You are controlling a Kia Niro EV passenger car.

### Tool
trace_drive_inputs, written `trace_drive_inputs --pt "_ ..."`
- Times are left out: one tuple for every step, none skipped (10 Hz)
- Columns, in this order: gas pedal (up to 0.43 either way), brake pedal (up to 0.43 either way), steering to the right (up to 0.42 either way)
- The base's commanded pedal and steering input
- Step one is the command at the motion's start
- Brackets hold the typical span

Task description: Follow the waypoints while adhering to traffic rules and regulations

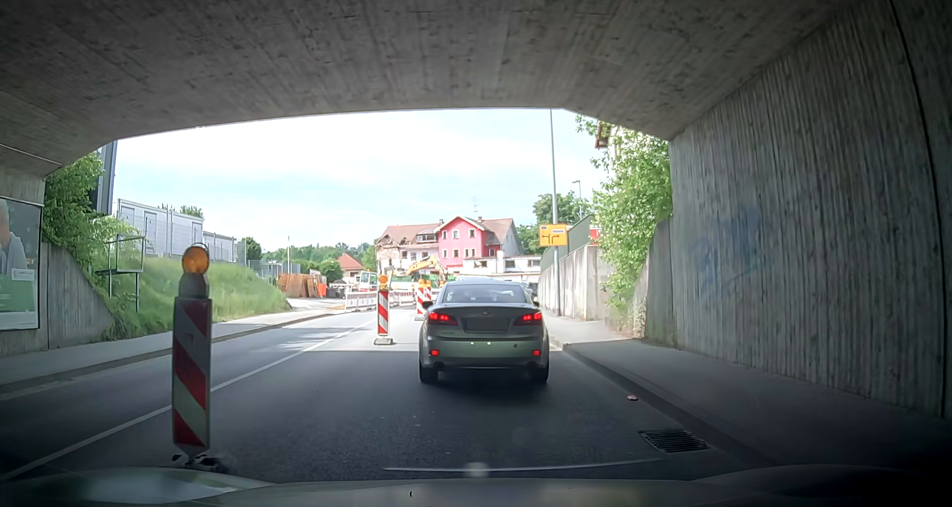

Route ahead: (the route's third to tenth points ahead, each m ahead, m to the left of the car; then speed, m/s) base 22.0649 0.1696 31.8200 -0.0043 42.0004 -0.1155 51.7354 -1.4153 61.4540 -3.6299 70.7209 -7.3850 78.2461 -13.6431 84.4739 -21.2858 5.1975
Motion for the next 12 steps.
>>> trace_drive_inputs --pt "0.020 0.000 -0.004" --pt "0.028 0.000 -0.004" --pt "0.039 0.000 -0.004" --pt "0.047 0.000 -0.005" --pt "0.059 0.000 -0.005" --pt "0.059 0.000 -0.005" --pt "0.067 0.000 -0.005" --pt "0.079 0.000 -0.005" --pt "0.087 0.000 -0.005" --pt "0.087 0.000 -0.005" --pt "0.087 0.000 -0.005" --pt "0.087 0.000 -0.005"
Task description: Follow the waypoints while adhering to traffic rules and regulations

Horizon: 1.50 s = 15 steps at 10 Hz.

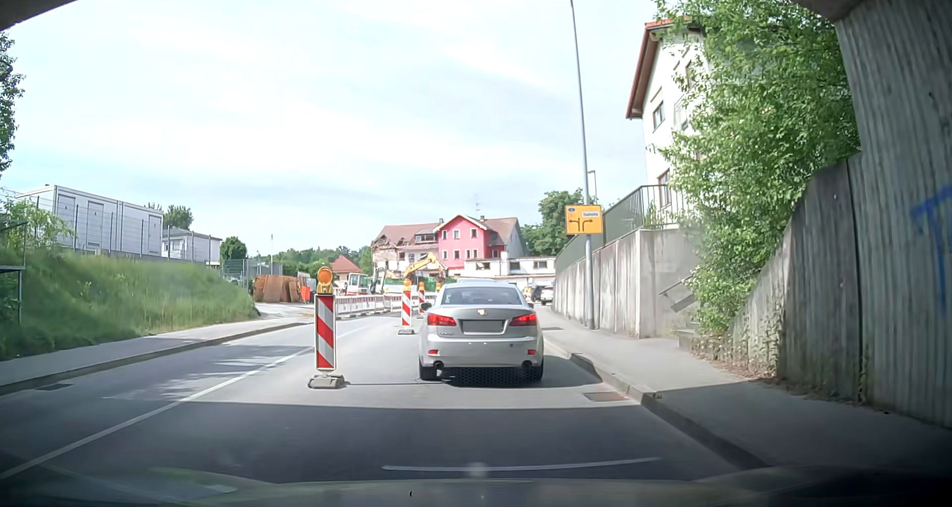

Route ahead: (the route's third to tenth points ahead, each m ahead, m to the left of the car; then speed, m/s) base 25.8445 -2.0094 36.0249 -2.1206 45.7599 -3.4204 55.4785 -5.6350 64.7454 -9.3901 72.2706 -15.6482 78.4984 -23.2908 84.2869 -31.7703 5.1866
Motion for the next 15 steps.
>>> trace_drive_inputs --pt "0.087 0.000 -0.005" --pt "0.087 0.000 -0.005" --pt "0.087 0.000 -0.006" --pt "0.087 0.000 -0.006" --pt "0.087 0.000 -0.006" --pt "0.087 0.000 -0.005" --pt "0.087 0.000 -0.006" --pt "0.087 0.000 -0.005" --pt "0.087 0.000 -0.005" --pt "0.087 0.000 -0.006" --pt "0.087 0.000 -0.006" --pt "0.087 0.000 -0.005" --pt "0.087 0.000 -0.006" --pt "0.087 0.000 -0.005" --pt "0.087 0.000 -0.006"
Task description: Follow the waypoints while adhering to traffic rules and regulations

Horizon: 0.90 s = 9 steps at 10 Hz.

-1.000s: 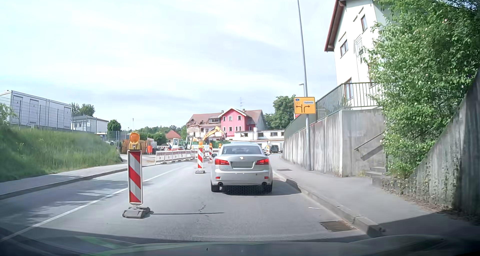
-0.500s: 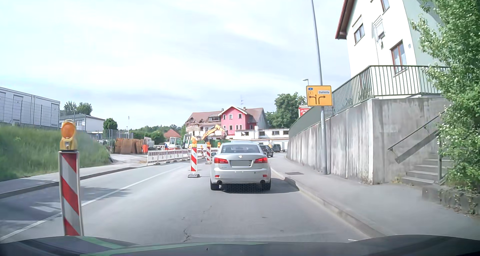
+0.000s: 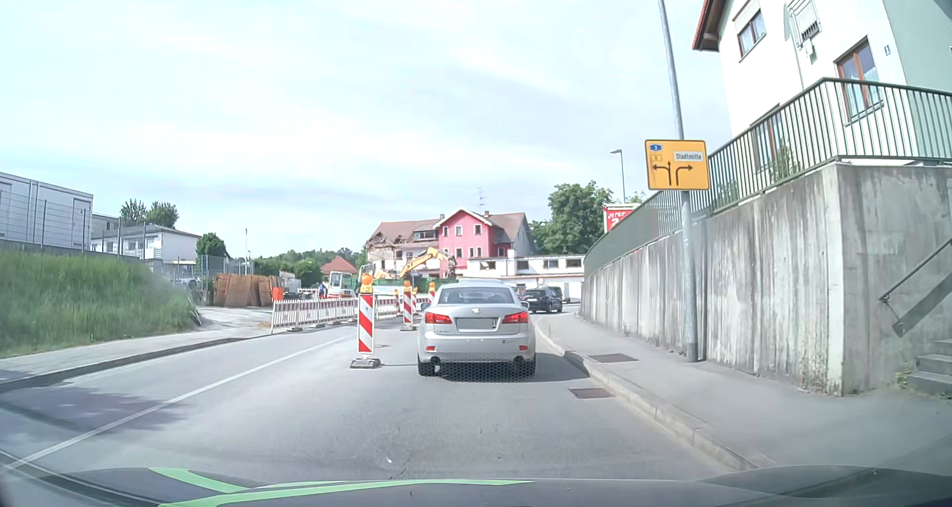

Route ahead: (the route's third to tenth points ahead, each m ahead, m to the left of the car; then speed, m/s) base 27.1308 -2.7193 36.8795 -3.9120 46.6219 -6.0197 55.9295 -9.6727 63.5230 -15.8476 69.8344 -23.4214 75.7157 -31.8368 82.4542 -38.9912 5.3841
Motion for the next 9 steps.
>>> trace_drive_inputs --pt "0.087 0.000 -0.006" --pt "0.087 0.000 -0.006" --pt "0.098 0.000 -0.006" --pt "0.098 0.000 -0.007" --pt "0.098 0.000 -0.007" --pt "0.110 0.000 -0.008" --pt "0.118 0.000 -0.008" --pt "0.130 0.000 -0.008" --pt "0.130 0.000 -0.008"
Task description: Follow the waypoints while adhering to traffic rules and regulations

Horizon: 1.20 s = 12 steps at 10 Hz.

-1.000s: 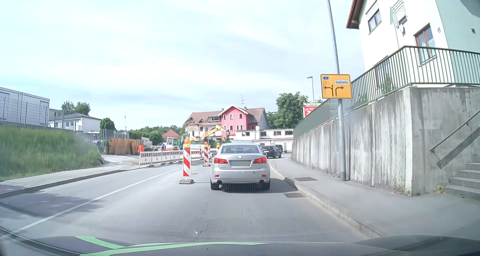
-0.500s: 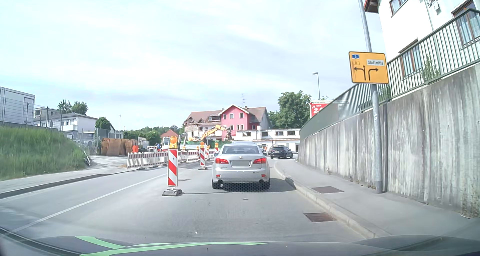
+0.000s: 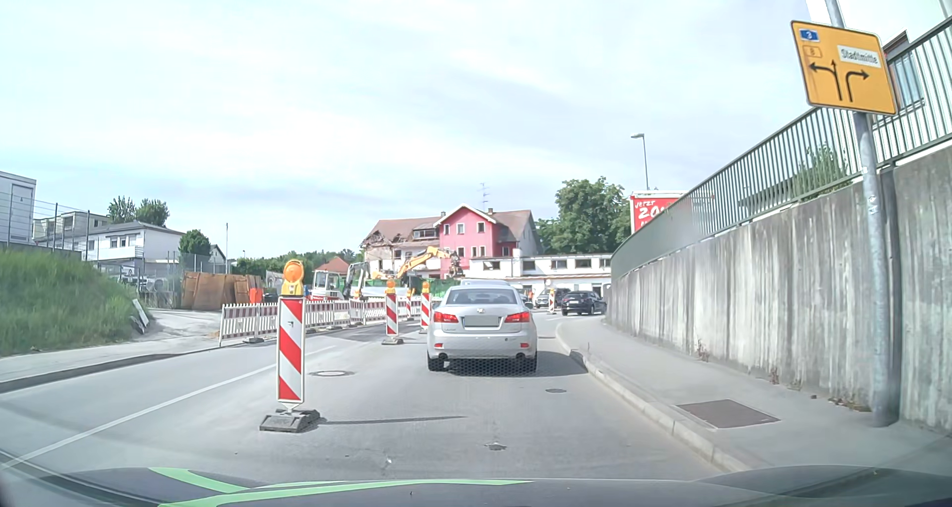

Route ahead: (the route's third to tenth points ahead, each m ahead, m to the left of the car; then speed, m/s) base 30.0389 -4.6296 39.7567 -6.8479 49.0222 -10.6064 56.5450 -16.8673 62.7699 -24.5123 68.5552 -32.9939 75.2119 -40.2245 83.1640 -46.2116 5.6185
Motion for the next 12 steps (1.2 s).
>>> trace_drive_inputs --pt "0.130 0.000 -0.008" --pt "0.130 0.000 -0.007" --pt "0.130 0.000 -0.006" --pt "0.130 0.000 -0.004" --pt "0.130 0.000 -0.004" --pt "0.138 0.000 -0.004" --pt "0.138 0.000 -0.003" --pt "0.138 0.000 -0.002" --pt "0.138 0.000 -0.002" --pt "0.138 0.000 -0.001" --pt "0.138 0.000 0.002" --pt "0.138 0.000 0.006"
